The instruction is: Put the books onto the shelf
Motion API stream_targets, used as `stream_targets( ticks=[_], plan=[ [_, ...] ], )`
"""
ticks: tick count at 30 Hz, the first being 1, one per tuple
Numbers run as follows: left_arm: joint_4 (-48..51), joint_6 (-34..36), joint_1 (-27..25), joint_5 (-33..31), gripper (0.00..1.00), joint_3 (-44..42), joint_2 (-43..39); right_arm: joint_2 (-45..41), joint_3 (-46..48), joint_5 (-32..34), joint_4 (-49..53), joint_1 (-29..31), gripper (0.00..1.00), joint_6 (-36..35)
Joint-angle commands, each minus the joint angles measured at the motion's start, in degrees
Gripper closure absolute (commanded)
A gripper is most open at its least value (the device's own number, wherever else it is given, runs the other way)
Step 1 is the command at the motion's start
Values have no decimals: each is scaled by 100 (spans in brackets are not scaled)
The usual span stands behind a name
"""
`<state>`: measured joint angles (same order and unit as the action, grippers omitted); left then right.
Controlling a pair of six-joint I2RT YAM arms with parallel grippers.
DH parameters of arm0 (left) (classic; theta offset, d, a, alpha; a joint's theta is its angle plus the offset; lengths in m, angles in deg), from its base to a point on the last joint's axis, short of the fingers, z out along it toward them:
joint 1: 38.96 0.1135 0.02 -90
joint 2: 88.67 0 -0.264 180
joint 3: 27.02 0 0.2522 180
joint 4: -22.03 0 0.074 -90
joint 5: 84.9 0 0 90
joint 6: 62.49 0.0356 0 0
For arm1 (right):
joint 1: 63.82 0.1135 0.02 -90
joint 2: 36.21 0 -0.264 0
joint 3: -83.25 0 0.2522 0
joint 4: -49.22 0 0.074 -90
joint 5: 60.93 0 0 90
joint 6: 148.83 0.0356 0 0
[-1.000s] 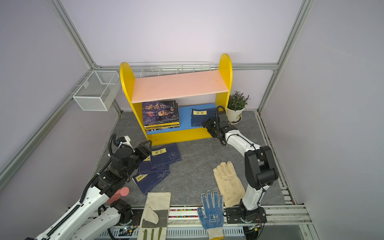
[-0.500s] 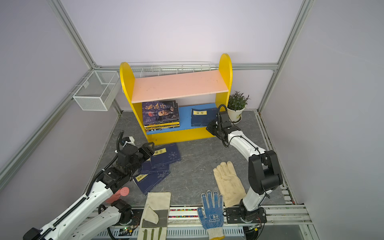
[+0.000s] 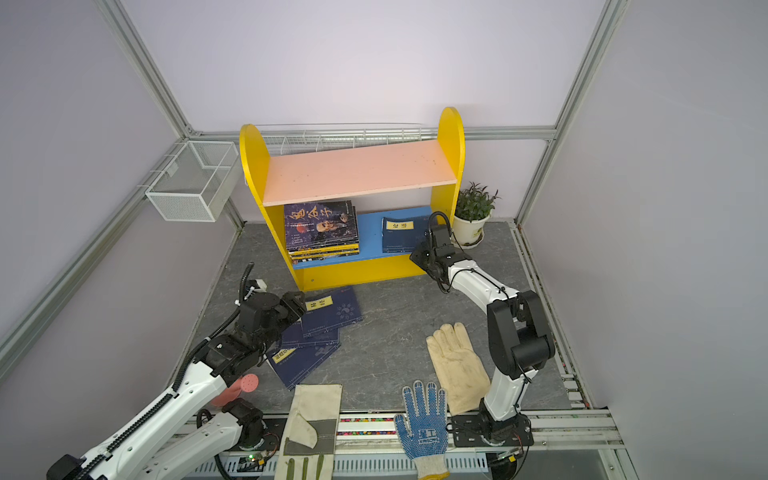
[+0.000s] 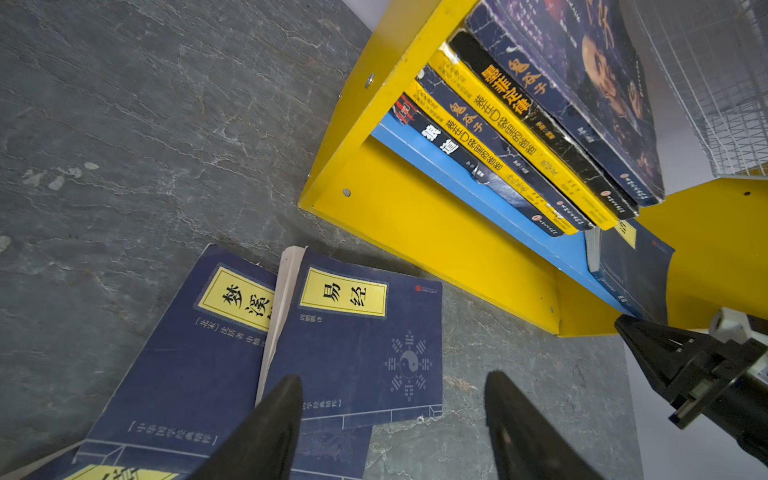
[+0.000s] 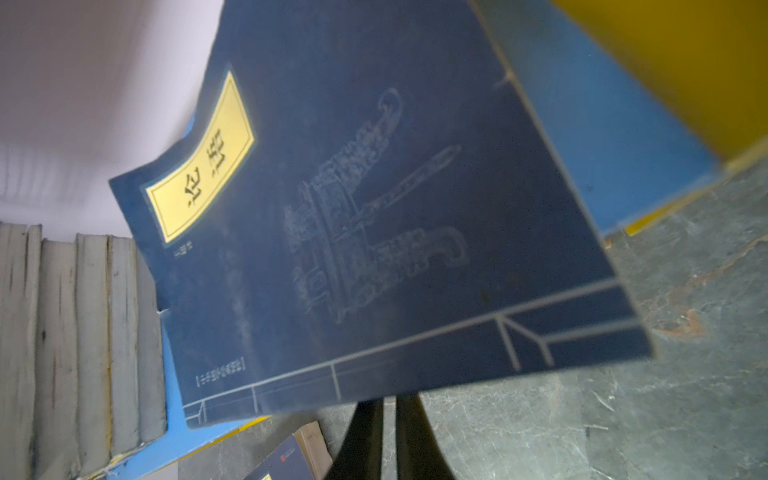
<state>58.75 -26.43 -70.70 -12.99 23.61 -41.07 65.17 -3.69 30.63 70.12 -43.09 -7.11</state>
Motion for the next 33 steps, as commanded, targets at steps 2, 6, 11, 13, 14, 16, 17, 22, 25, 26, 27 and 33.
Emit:
stream_targets(
  ticks=[2, 6, 11, 13, 14, 16, 17, 22, 25, 26, 27, 33],
  plan=[
    [183, -109, 63, -109, 30, -2, 42, 36, -42, 707, -688, 116, 87, 119],
    [183, -105, 105, -83, 30, -28, 80, 166, -155, 879, -743, 184, 87, 119],
    [244, -152, 299, 57, 31, -147, 91, 162, -168, 1064, -667, 277, 86, 83],
    [253, -210, 457, 227, 31, -240, 123, 34, -49, 1166, -661, 304, 84, -28],
    [216, -214, 551, 331, 31, -301, 157, -52, 6, 1109, -620, 302, 83, -110],
    [91, -187, 669, 500, 31, -396, 220, -245, 135, 854, -561, 318, 79, -329],
    [24, -163, 702, 552, 31, -424, 274, -350, 238, 637, -575, 363, 75, -543],
    [-150, 91, 723, 726, 31, -390, 805, -774, 577, -358, -226, 866, 55, -2087],
    [-291, 194, 731, 853, 31, -423, 1246, -595, 472, -1190, 407, 1267, 45, -3105],
    [-366, 230, 739, 883, 31, -442, 1398, -449, 403, -1557, 626, 1376, 42, -3344],
    [-443, 258, 735, 920, 32, -459, 1550, -259, 308, -1938, 880, 1453, 40, -3520],
    [-375, 418, 740, 864, 40, -336, 2224, 948, -540, -3391, 2303, 1575, 35, -4407]
  ],
)
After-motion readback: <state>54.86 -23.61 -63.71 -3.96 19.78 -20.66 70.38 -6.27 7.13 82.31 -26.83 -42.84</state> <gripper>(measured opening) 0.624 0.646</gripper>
